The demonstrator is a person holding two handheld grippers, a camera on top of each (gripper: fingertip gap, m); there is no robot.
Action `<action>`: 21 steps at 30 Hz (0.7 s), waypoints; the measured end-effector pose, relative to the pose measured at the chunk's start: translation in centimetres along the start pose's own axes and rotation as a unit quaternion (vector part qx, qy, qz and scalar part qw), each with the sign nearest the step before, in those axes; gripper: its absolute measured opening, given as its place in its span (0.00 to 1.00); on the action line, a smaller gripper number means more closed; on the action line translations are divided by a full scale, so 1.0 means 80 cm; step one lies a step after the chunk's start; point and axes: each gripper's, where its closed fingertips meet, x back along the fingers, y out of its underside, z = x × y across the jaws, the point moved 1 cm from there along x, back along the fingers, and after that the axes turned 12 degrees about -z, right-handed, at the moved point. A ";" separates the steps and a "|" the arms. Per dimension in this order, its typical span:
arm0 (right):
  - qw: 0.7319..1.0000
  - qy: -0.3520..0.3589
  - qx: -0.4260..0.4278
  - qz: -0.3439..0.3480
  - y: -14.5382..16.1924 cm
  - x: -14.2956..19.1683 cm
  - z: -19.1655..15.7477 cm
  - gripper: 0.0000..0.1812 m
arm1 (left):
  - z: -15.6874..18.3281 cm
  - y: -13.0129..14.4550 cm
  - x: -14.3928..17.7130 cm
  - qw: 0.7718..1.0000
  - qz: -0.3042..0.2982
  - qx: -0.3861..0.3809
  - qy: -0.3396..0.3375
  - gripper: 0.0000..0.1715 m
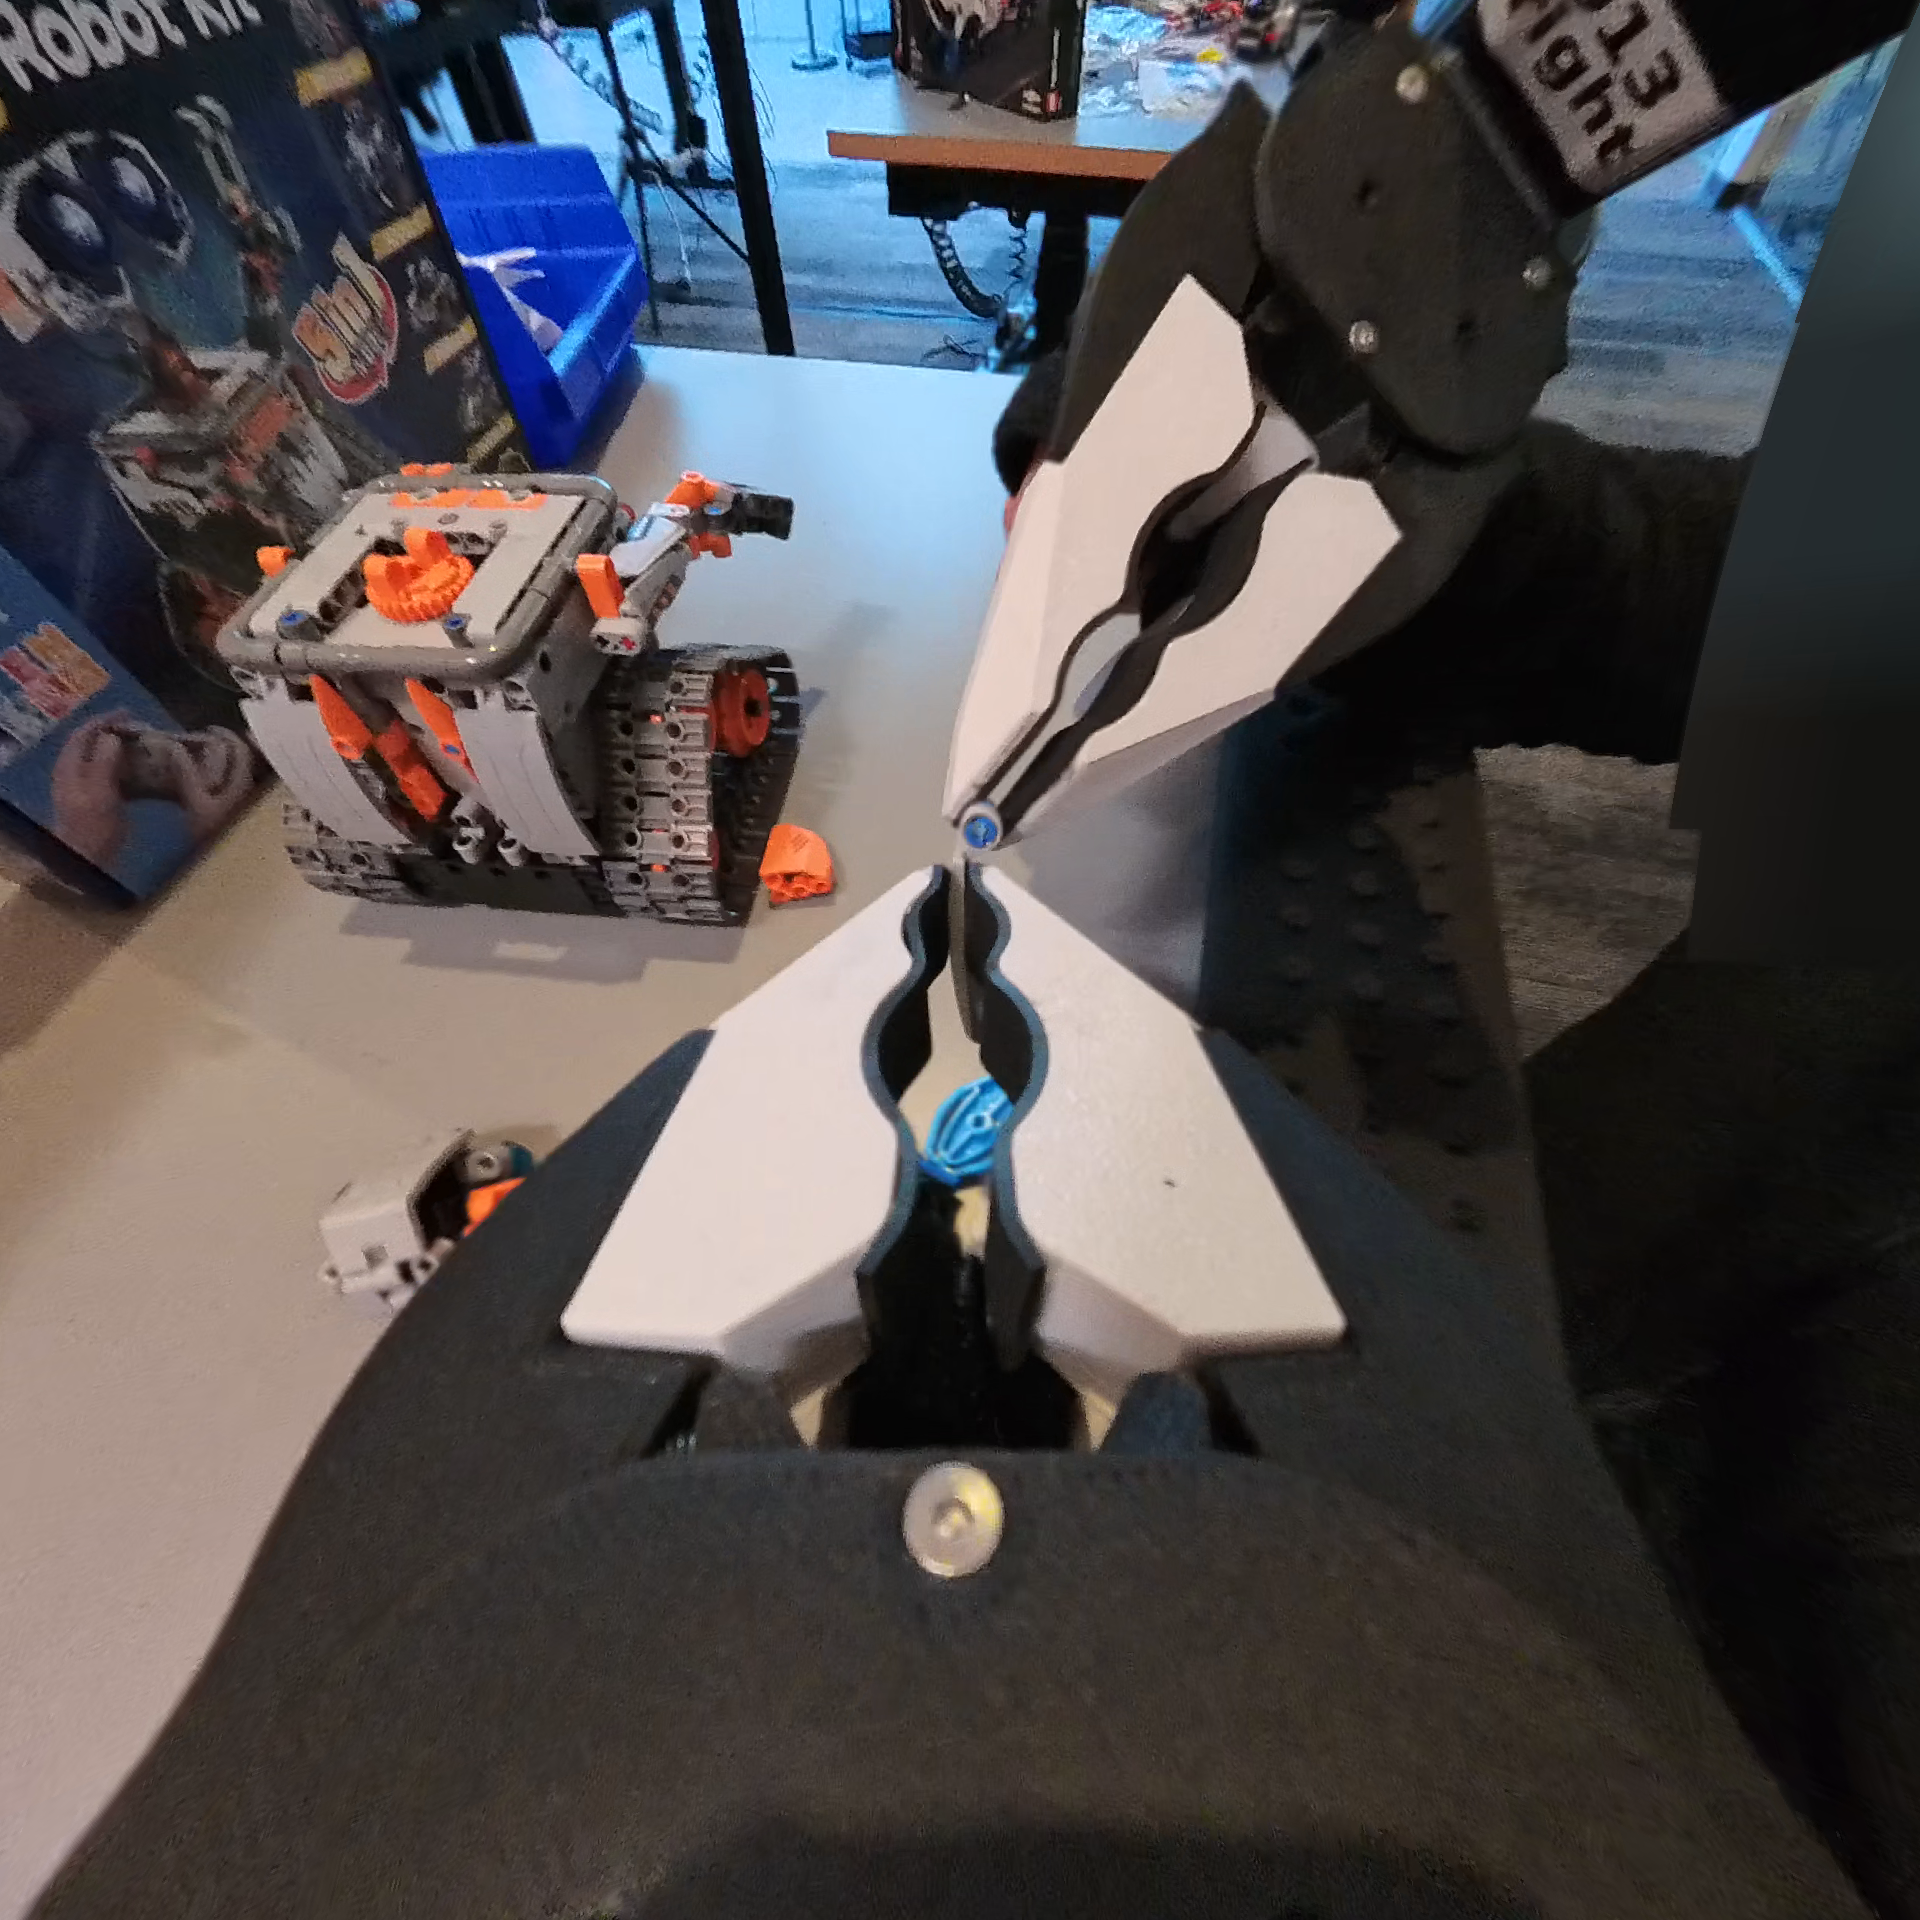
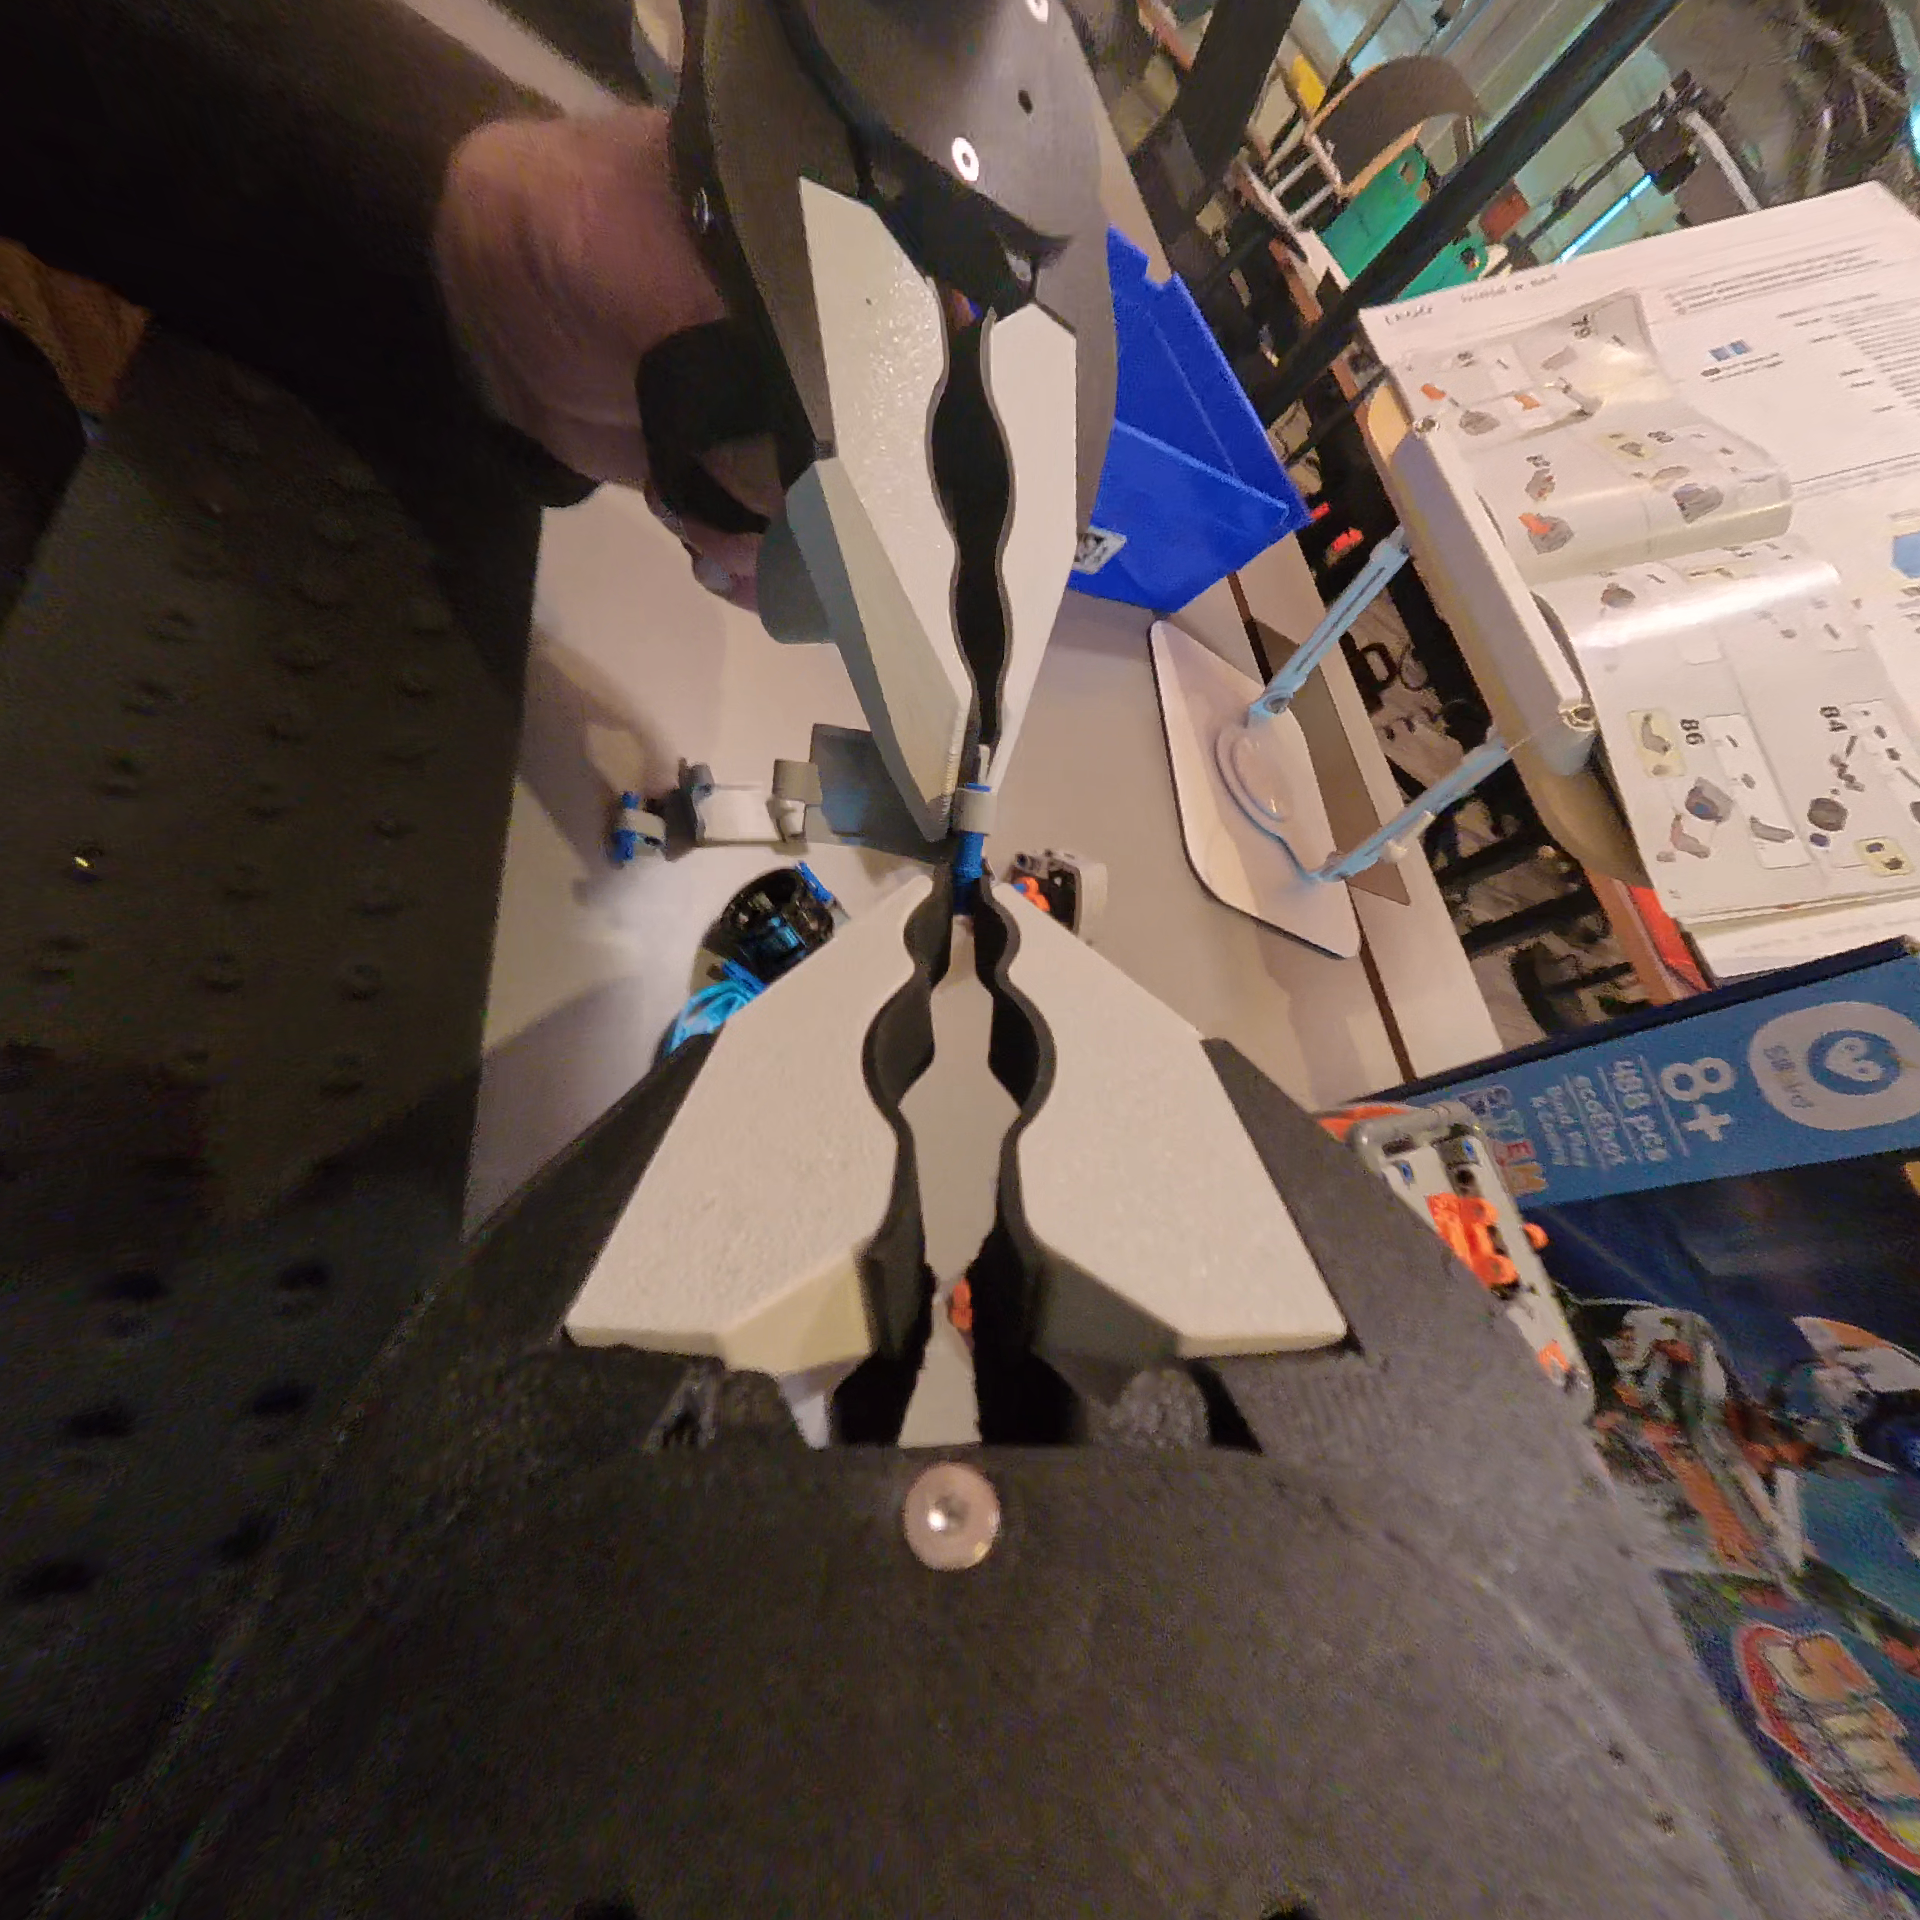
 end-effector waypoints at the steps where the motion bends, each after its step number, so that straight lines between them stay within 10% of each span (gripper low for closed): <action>1: 1.000 0.006 0.000 -0.005 0.000 0.000 0.002 0.00 | -0.002 0.000 -0.001 1.000 0.014 -0.022 -0.010 0.00; 9: 0.999 0.028 -0.027 -0.002 -0.001 0.020 0.024 0.09 | -0.036 -0.002 -0.003 0.993 0.033 -0.056 -0.095 0.00; 16: 0.996 -0.066 -0.054 0.037 -0.062 -0.006 0.009 0.49 | -0.035 0.011 -0.034 0.998 -0.029 -0.027 -0.058 0.00; 21: 0.982 -0.177 -0.047 0.037 -0.086 -0.043 -0.012 0.45 | -0.021 0.018 -0.050 0.994 -0.080 -0.031 -0.061 0.00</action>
